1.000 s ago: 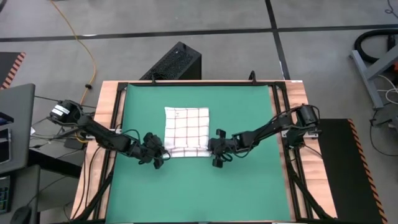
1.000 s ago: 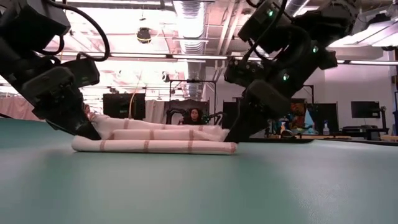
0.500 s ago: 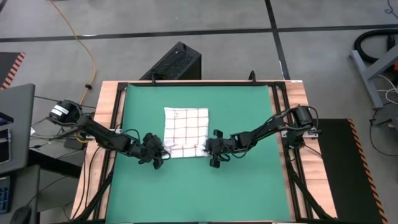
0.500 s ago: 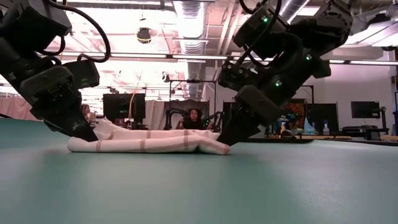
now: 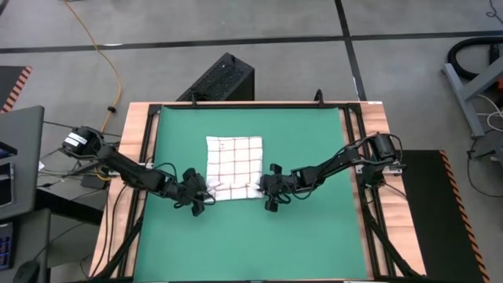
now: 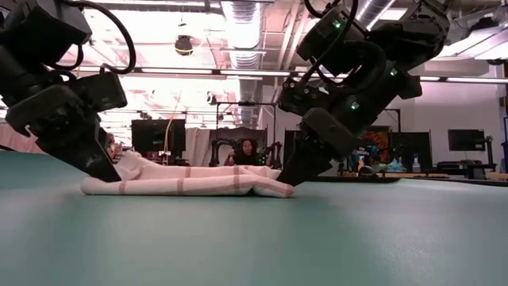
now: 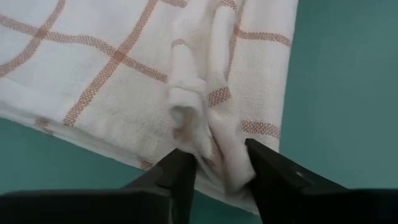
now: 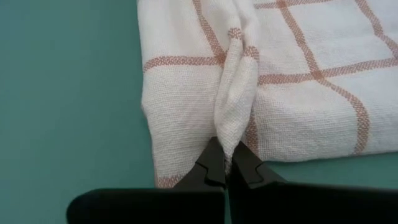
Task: Roll towel
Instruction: Roll the white towel
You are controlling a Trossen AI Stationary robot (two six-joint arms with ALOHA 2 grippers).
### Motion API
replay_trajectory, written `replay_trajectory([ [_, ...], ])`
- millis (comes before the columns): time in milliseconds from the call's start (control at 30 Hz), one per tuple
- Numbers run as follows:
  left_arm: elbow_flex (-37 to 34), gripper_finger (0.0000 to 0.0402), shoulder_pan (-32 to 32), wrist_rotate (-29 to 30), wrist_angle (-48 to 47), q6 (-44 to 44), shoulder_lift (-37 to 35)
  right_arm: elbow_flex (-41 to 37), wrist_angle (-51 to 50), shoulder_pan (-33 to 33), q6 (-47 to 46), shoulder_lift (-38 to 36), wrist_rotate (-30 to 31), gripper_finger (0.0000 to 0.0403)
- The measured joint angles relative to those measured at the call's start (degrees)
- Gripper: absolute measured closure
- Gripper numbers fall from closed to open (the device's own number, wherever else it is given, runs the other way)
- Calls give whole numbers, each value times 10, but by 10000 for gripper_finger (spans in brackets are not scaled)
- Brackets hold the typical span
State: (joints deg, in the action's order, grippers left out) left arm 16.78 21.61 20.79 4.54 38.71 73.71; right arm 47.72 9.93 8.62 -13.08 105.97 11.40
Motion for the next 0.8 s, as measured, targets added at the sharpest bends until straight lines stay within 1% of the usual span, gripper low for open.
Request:
replay_trajectory([
  [67,0,256,0,-1,0,9,0,0,0,0,0,0,0,394],
  [167,0,248,0,-1,-1,27,0,0,0,0,0,0,-1,394],
  [267,0,250,1,-1,-2,29,0,0,0,-1,0,0,-7,394],
  [400,0,264,1,-1,-18,31,-12,-1,0,-1,0,0,-8,394],
  [467,0,273,1,-5,-38,36,-28,-1,0,-1,0,1,-8,394],
  [600,12,288,2,-6,-116,37,-78,-1,1,-1,0,1,-8,394],
  [700,13,292,9,5,-124,27,-108,-1,3,0,0,1,-8,394],
  [800,13,287,16,18,-132,13,-120,-1,3,0,6,1,-9,394],
])
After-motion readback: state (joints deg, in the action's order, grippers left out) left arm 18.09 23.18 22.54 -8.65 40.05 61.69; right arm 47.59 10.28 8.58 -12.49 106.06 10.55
